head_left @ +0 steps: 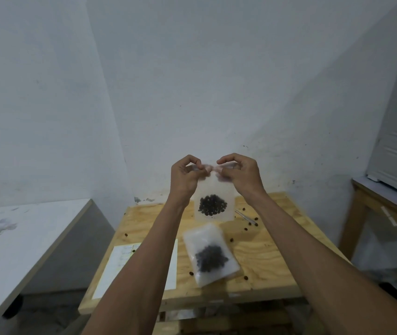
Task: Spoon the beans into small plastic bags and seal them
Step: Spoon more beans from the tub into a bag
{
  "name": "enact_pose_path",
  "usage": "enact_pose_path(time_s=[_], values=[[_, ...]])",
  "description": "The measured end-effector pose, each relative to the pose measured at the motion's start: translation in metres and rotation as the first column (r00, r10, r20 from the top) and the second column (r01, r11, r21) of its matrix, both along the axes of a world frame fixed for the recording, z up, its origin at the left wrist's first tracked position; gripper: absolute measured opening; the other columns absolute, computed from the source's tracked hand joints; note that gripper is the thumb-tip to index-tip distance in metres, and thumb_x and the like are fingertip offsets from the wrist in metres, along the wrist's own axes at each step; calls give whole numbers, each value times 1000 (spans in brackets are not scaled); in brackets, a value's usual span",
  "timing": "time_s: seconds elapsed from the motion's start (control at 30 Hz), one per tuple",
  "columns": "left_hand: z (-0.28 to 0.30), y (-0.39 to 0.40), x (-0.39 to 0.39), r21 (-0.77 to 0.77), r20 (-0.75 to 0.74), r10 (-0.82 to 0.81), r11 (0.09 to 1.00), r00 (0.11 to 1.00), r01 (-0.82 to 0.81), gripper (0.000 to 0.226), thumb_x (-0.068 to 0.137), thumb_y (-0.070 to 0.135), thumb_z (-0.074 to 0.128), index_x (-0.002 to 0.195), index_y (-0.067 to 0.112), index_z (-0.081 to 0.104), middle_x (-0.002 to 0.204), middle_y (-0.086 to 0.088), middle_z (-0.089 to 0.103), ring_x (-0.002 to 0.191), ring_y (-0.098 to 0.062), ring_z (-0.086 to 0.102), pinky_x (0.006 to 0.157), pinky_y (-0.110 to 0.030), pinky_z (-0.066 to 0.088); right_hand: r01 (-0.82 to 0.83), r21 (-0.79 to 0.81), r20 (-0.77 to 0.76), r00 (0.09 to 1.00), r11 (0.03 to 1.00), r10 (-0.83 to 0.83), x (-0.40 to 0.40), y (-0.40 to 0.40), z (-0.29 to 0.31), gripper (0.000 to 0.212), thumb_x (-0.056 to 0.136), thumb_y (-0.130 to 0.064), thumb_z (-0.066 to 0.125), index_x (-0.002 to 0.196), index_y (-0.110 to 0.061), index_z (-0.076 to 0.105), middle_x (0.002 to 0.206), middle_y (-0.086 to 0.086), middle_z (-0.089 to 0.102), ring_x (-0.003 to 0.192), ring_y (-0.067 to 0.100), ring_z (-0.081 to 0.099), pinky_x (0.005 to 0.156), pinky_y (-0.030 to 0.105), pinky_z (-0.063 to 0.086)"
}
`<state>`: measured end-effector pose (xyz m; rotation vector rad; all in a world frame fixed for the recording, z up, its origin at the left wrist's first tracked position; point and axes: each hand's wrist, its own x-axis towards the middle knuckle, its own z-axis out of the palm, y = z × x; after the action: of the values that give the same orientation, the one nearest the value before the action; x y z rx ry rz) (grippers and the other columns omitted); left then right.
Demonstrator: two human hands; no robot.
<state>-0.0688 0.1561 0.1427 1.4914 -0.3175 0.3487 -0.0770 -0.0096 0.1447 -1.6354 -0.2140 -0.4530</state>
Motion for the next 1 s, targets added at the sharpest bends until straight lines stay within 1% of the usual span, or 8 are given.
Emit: enact_pose_path(time_s=[0.1,0.33,0.43,0.57,0.7,0.77,0.9,1.0], values=[[0,10,2,37,1,-51,998,999,51,18,86,-16,63,82,-1,55,80,-10,77,72,-24,70,71,-32,57,-85,59,-65,994,995,89,0,-5,0,16,86,5,74,93,-9,78,94,23,76,88,37,76,83,43,64],[-1,18,-2,87,-22,-104,991,994,105,25,95,-12,58,75,4,55,82,-7,77,84,-28,76,80,-41,60,-114,119,-92,988,986,125,-3,-3,-3,26,87,15,67,91,-7,81,93,16,79,95,35,76,87,47,62],[2,19,-5,65,-29,-111,992,993,113,24,94,-13,57,76,3,56,79,-7,74,79,-23,75,78,-38,62,-133,142,-50,989,981,142,-6,-3,0,31,90,7,69,113,-12,77,96,20,77,99,38,74,88,43,62],[9,24,-8,-20,-37,-158,987,987,157,12,95,-9,59,89,1,64,82,-11,72,83,-26,74,88,-51,60,-53,37,-42,998,998,55,-7,3,-1,73,91,-16,76,153,-31,41,83,13,66,80,18,67,83,36,59],[16,37,-14,-15,-44,-197,980,979,196,38,100,1,57,135,16,62,68,0,65,69,-15,67,85,-42,60,-116,94,-104,987,989,126,-20,22,3,12,95,-14,71,107,-15,68,102,18,76,81,28,78,75,47,64],[16,51,-16,28,-77,-172,984,982,174,43,105,15,55,146,27,53,70,3,58,67,-13,63,77,-34,60,-92,114,-115,988,989,105,-20,32,0,10,95,-13,70,103,-7,68,97,17,78,76,29,78,71,45,64],[-2,99,-14,238,-208,42,971,977,9,35,103,38,56,137,27,59,104,-5,75,96,-26,73,81,-43,63,-94,143,-132,985,985,113,-15,51,-9,7,99,-17,66,104,-12,67,88,8,79,75,27,76,69,41,62],[-34,138,-13,457,-271,291,878,918,-144,20,101,33,60,113,20,70,92,-6,78,82,-25,73,69,-36,59,-90,176,-157,981,980,118,-12,64,-16,6,101,-19,62,101,-16,68,89,9,79,73,26,75,67,40,60]])
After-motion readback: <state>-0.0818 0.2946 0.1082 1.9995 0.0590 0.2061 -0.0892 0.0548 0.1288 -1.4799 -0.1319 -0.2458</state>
